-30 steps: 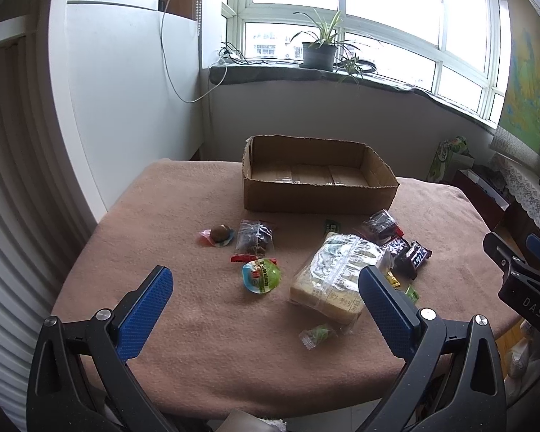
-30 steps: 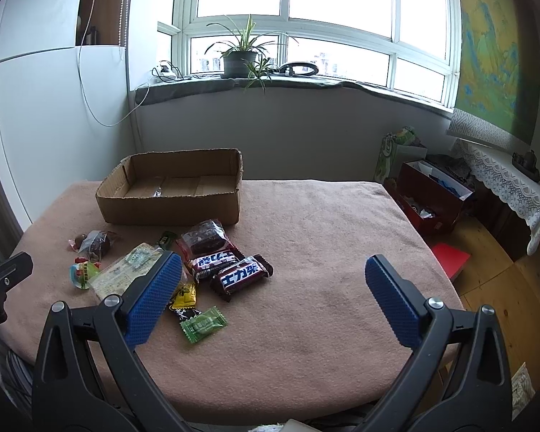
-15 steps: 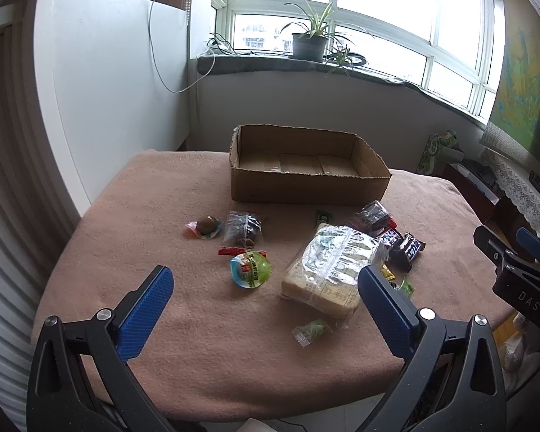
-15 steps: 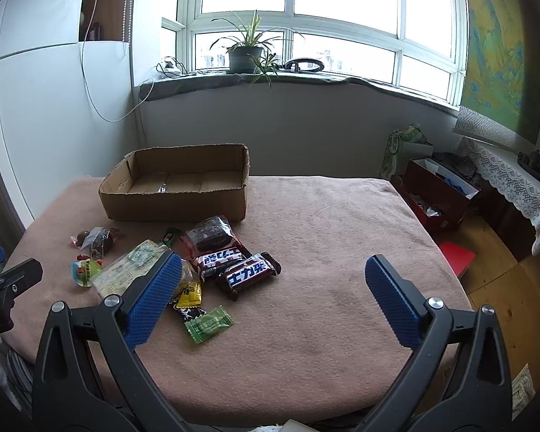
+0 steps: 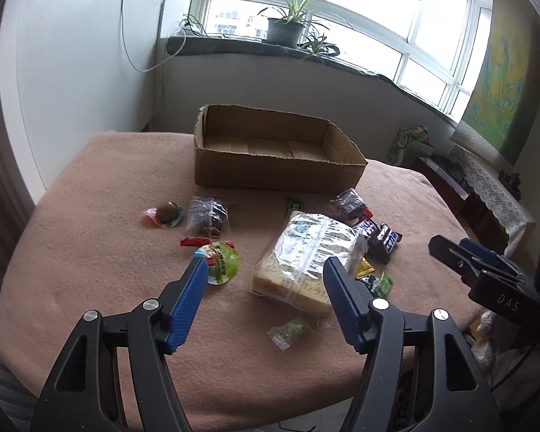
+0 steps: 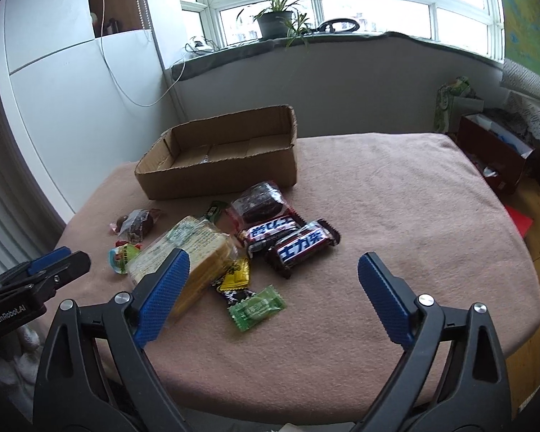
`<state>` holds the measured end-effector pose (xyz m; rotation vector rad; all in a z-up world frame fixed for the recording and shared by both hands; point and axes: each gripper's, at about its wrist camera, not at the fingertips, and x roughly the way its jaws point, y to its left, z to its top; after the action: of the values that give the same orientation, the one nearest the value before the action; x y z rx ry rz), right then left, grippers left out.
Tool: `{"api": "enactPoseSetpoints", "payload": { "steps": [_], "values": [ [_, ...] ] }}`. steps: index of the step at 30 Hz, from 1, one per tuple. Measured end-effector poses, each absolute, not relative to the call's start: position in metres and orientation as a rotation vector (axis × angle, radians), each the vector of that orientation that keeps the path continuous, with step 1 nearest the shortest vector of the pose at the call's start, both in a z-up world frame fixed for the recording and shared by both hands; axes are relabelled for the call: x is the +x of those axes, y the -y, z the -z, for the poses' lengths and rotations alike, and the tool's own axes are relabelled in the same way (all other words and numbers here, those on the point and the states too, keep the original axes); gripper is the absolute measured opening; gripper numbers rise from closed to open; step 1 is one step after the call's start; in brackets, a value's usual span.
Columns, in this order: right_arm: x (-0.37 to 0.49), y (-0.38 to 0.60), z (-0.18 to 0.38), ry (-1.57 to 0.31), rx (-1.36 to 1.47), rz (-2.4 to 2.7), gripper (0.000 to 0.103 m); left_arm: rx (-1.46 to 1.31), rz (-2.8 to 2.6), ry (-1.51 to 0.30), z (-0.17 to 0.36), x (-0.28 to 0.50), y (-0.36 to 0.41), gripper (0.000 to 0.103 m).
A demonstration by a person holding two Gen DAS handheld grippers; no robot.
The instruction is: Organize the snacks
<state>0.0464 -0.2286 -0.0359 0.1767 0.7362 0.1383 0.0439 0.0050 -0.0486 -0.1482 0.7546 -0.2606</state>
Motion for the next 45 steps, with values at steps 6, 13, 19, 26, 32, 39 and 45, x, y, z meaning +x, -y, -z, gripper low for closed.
{"api": "enactPoseSetpoints", "payload": {
  "steps": [6, 13, 19, 26, 32, 39, 45],
  "values": [
    [0.061, 0.228, 0.056, -0.847, 0.337, -0.265, 0.086, -0.212, 0.364, -0.82, 0.053, 0.06, -0.007, 0.052],
    [0.08, 0.214, 0.075, -0.948, 0.403, -0.343, 0.072, -0.242, 0.445, -0.903, 0.069, 0.091, -0.008, 0.05],
    [0.097, 0.199, 0.087, -1.003, 0.424, -0.387, 0.057, -0.284, 0.503, -0.968, 0.09, 0.115, -0.007, 0.038],
    [0.107, 0.186, 0.099, -1.042, 0.451, -0.437, 0.051, -0.285, 0.518, -0.974, 0.096, 0.121, -0.006, 0.038],
    [0.112, 0.19, 0.106, -1.06, 0.513, -0.439, 0.048, -0.307, 0.545, -0.999, 0.105, 0.128, -0.009, 0.038],
    [0.115, 0.183, 0.105, -1.067, 0.485, -0.446, 0.047, -0.319, 0.577, -1.0, 0.104, 0.122, -0.01, 0.038],
    [0.117, 0.181, 0.101, -1.064, 0.463, -0.44, 0.047, -0.298, 0.581, -0.98, 0.097, 0.113, -0.003, 0.037]
  ]
}}
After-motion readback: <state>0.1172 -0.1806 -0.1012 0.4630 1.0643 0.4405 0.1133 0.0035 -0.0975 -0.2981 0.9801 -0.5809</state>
